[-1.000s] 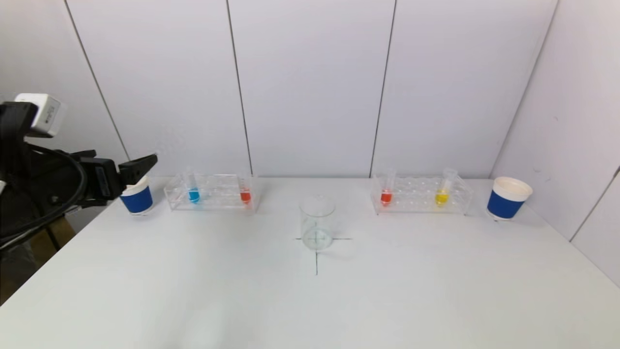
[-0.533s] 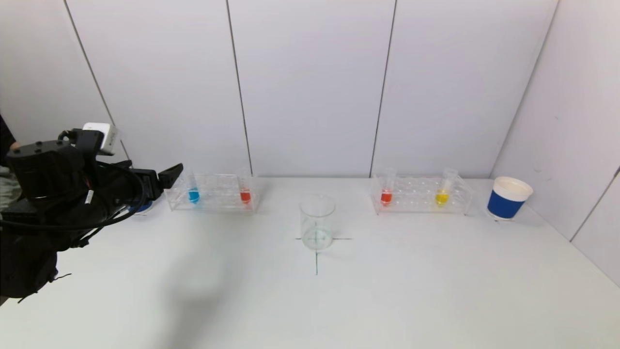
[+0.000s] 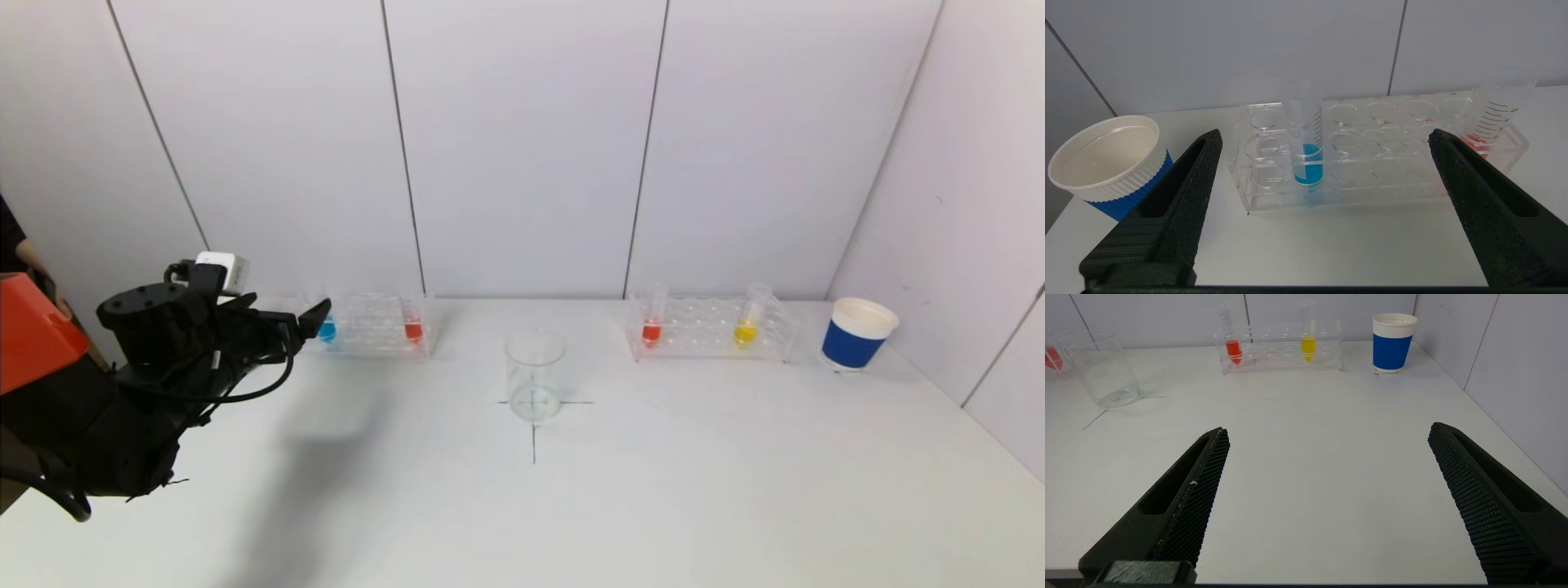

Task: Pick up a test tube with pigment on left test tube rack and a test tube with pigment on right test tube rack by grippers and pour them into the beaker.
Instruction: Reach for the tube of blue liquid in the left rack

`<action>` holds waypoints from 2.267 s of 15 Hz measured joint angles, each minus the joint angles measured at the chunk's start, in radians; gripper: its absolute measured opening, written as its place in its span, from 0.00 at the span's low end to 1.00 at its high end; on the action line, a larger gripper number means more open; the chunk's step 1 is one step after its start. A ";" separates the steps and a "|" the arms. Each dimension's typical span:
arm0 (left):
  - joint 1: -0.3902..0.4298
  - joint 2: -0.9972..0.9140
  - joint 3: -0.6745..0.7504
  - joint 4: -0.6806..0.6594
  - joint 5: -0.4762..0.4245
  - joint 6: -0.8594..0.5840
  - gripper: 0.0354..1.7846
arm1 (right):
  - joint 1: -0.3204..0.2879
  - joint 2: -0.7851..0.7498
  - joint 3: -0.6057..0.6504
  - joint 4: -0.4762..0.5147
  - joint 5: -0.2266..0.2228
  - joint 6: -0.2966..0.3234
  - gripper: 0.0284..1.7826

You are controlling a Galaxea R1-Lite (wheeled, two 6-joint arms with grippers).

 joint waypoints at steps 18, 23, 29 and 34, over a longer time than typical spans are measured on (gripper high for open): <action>0.020 0.206 -0.144 -0.049 -0.020 0.001 0.99 | 0.000 0.000 0.000 0.000 0.000 0.000 0.99; 0.021 0.208 -0.157 -0.048 -0.031 0.000 0.99 | 0.000 0.000 0.000 0.000 0.000 0.000 0.99; 0.023 0.212 -0.167 -0.047 -0.038 0.000 0.99 | 0.000 0.000 0.000 0.000 0.000 0.000 0.99; 0.023 0.224 -0.211 -0.031 -0.037 0.001 0.99 | 0.000 0.000 0.000 0.000 0.000 0.000 0.99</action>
